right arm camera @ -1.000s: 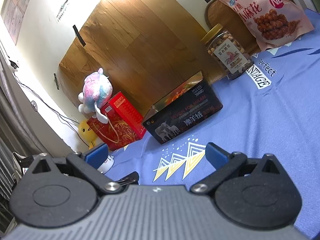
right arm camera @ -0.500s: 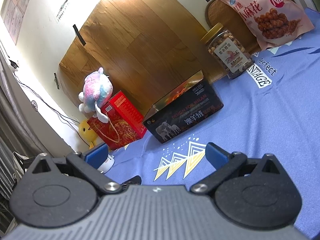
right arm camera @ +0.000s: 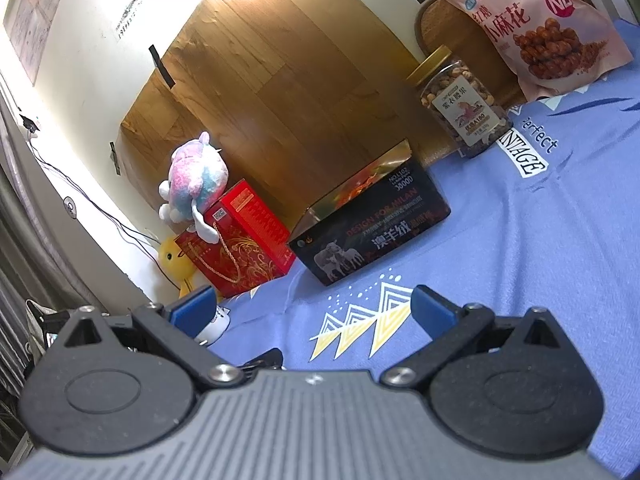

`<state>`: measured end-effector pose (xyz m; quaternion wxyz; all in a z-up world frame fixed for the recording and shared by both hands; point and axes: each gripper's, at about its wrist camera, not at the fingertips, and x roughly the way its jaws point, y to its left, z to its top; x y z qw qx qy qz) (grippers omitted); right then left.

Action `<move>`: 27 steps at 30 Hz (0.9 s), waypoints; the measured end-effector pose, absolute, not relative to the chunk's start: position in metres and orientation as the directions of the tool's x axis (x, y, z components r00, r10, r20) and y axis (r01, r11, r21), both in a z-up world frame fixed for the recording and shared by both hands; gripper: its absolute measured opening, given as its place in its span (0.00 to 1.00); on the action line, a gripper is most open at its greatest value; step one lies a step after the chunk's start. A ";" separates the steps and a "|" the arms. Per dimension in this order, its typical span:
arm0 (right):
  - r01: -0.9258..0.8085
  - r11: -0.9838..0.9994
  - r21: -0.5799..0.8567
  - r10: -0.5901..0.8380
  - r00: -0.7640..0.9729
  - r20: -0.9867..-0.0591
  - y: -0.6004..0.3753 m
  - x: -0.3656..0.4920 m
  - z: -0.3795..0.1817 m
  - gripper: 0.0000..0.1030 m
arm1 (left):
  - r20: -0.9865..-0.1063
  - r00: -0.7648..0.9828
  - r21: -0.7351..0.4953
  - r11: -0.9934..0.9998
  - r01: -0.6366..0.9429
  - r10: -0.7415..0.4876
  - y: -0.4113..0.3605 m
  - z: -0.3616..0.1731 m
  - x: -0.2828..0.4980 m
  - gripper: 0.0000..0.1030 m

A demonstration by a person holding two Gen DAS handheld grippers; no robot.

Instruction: Organize snacks

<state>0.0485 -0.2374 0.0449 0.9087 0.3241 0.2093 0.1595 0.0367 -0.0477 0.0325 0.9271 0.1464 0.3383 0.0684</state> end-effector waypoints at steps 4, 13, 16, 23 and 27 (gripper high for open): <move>-0.156 0.740 0.655 0.425 0.862 -0.275 -0.237 0.048 0.045 1.00 | -0.606 0.762 0.319 0.947 -0.029 0.228 -0.047 0.033 0.037 1.00; -0.151 0.737 0.659 0.422 0.864 -0.275 -0.238 0.048 0.044 1.00 | -0.612 0.757 0.324 0.946 -0.024 0.229 -0.048 0.030 0.037 1.00; -0.152 0.736 0.660 0.420 0.866 -0.270 -0.239 0.047 0.044 1.00 | -0.614 0.755 0.324 0.946 -0.022 0.228 -0.048 0.029 0.037 1.00; -0.149 0.736 0.660 0.413 0.872 -0.264 -0.240 0.045 0.043 1.00 | -0.622 0.750 0.325 0.946 -0.014 0.225 -0.048 0.027 0.036 1.00; -0.145 0.733 0.664 0.414 0.870 -0.267 -0.241 0.046 0.042 1.00 | -0.628 0.745 0.328 0.945 -0.008 0.224 -0.049 0.024 0.036 1.00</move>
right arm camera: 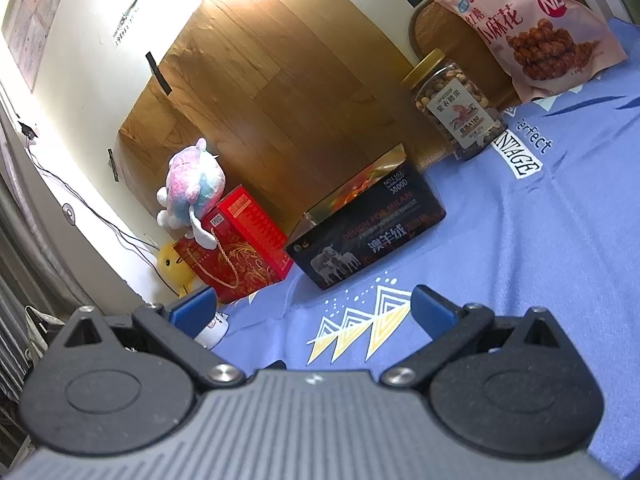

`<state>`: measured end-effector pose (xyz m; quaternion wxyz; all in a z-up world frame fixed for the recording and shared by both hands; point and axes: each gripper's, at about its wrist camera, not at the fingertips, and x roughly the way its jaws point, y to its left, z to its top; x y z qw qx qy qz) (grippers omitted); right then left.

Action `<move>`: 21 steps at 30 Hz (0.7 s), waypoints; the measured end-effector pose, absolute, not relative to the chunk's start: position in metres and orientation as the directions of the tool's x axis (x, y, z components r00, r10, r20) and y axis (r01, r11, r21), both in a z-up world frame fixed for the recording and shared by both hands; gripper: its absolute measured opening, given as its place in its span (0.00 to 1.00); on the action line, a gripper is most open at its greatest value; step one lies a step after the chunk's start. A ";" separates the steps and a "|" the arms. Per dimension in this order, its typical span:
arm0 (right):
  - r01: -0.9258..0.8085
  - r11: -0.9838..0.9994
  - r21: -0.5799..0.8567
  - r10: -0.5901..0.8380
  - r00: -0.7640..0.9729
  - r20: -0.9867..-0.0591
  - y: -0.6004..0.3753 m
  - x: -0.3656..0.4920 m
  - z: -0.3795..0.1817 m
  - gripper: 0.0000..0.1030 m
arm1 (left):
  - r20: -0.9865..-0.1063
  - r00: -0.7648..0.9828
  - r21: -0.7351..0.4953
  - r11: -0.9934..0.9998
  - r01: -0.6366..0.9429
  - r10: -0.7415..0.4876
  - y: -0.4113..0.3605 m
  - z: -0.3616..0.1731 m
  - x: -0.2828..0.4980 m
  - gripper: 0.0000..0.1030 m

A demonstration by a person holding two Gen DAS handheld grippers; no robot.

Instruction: Organize snacks

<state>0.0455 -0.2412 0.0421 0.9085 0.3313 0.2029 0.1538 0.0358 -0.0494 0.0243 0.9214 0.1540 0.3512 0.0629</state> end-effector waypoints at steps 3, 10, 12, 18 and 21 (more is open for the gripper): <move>-0.142 0.733 0.666 0.411 0.872 -0.266 -0.241 0.046 0.042 1.00 | -0.629 0.744 0.331 0.944 -0.008 0.227 -0.050 0.024 0.036 1.00; -0.141 0.731 0.667 0.410 0.873 -0.264 -0.242 0.045 0.042 1.00 | -0.630 0.740 0.338 0.941 -0.010 0.234 -0.051 0.022 0.037 1.00; -0.140 0.730 0.669 0.411 0.872 -0.266 -0.243 0.045 0.042 1.00 | -0.631 0.740 0.340 0.941 -0.010 0.235 -0.051 0.022 0.037 1.00; -0.140 0.729 0.670 0.412 0.872 -0.265 -0.244 0.045 0.041 1.00 | -0.635 0.737 0.339 0.941 -0.004 0.232 -0.053 0.021 0.036 1.00; -0.140 0.729 0.670 0.412 0.871 -0.266 -0.244 0.045 0.041 1.00 | -0.637 0.737 0.336 0.942 0.002 0.226 -0.054 0.021 0.036 1.00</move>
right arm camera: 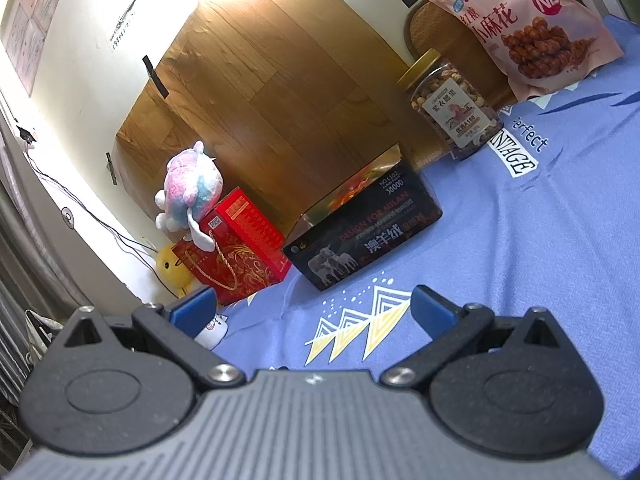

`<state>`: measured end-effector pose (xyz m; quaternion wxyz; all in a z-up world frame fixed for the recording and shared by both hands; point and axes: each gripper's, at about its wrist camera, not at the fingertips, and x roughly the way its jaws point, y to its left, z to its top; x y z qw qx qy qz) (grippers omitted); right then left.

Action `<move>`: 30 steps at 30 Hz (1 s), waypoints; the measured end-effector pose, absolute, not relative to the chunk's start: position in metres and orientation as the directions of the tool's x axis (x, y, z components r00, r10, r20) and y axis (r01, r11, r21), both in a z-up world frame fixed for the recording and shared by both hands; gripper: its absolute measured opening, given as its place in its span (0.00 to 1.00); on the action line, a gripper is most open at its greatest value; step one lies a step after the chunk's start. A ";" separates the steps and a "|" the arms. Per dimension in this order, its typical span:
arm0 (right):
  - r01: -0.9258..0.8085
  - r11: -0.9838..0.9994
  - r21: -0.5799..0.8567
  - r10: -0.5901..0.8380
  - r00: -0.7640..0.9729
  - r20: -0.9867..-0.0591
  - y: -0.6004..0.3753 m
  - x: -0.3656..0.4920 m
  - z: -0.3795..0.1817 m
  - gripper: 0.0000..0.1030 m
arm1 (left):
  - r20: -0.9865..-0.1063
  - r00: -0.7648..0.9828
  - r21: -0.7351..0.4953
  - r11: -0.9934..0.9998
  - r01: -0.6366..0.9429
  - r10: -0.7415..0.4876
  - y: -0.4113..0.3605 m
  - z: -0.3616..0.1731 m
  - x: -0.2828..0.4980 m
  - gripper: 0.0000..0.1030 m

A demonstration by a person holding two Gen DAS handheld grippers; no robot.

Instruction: Organize snacks

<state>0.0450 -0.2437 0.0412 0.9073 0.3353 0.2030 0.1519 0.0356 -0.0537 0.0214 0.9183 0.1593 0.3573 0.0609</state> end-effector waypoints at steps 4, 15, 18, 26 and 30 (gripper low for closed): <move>-0.139 0.729 0.670 0.411 0.872 -0.267 -0.243 0.045 0.041 1.00 | -0.638 0.737 0.338 0.941 0.008 0.223 -0.055 0.021 0.035 1.00; -0.136 0.728 0.672 0.411 0.871 -0.269 -0.243 0.045 0.040 1.00 | -0.640 0.734 0.340 0.940 0.004 0.229 -0.056 0.020 0.035 1.00; -0.137 0.728 0.671 0.412 0.871 -0.269 -0.244 0.045 0.040 1.00 | -0.640 0.734 0.341 0.940 0.004 0.229 -0.055 0.020 0.035 1.00; -0.139 0.731 0.669 0.413 0.870 -0.270 -0.243 0.046 0.039 1.00 | -0.639 0.734 0.337 0.941 -0.001 0.230 -0.054 0.020 0.035 1.00; -0.139 0.731 0.668 0.413 0.870 -0.270 -0.242 0.047 0.040 1.00 | -0.639 0.734 0.337 0.941 -0.001 0.230 -0.055 0.020 0.035 1.00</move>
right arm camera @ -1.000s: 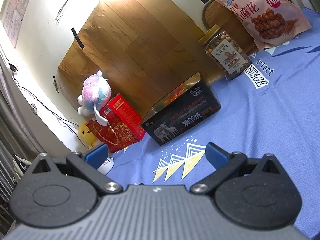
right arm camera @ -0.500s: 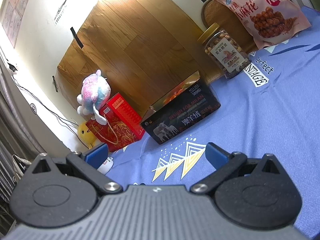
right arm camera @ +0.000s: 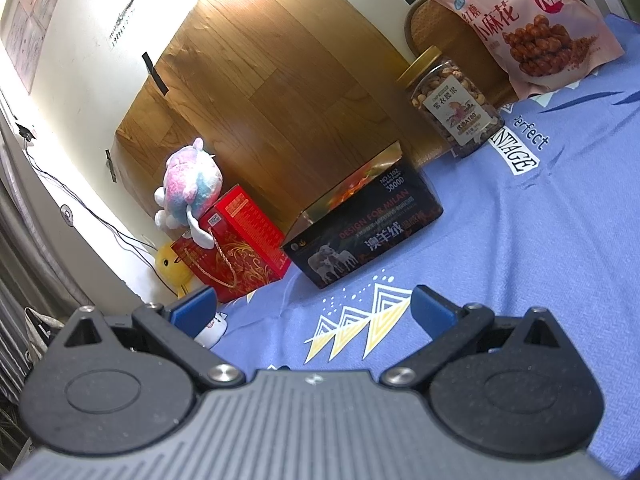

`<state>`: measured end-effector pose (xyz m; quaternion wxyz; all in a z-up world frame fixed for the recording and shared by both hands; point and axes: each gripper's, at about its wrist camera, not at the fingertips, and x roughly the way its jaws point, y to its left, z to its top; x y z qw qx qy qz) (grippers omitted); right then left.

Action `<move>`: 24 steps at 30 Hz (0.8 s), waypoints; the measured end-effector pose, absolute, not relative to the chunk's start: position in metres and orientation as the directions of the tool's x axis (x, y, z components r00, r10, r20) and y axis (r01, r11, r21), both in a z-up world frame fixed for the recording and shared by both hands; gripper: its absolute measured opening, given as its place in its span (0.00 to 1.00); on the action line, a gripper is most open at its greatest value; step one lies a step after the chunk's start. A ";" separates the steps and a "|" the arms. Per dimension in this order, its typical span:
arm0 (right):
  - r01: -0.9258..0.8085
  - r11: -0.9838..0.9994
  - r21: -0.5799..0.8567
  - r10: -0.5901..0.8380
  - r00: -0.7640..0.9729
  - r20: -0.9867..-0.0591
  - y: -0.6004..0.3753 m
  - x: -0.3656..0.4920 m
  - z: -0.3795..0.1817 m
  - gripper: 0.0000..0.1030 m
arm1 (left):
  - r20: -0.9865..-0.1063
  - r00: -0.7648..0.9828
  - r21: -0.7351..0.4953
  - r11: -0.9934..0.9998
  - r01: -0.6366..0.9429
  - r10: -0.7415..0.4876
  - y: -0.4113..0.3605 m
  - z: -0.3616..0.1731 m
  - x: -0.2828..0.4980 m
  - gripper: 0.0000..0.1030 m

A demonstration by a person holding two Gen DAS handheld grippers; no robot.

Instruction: Organize snacks

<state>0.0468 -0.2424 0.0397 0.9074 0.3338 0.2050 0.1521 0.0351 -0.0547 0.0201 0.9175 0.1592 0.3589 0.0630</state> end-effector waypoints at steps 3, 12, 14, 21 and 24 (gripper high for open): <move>-0.139 0.732 0.667 0.413 0.870 -0.271 -0.242 0.047 0.040 1.00 | -0.640 0.733 0.336 0.942 -0.002 0.231 -0.055 0.020 0.035 1.00; -0.139 0.733 0.666 0.412 0.870 -0.272 -0.242 0.048 0.041 1.00 | -0.642 0.732 0.335 0.942 0.000 0.228 -0.055 0.020 0.036 1.00; -0.136 0.731 0.669 0.411 0.870 -0.272 -0.242 0.048 0.040 1.00 | -0.643 0.732 0.334 0.943 0.001 0.227 -0.055 0.020 0.035 1.00; -0.130 0.728 0.673 0.404 0.875 -0.268 -0.245 0.047 0.040 1.00 | -0.645 0.730 0.330 0.944 -0.002 0.227 -0.055 0.019 0.036 1.00; -0.131 0.728 0.673 0.405 0.874 -0.268 -0.244 0.046 0.039 1.00 | -0.648 0.727 0.329 0.944 -0.002 0.228 -0.055 0.019 0.035 1.00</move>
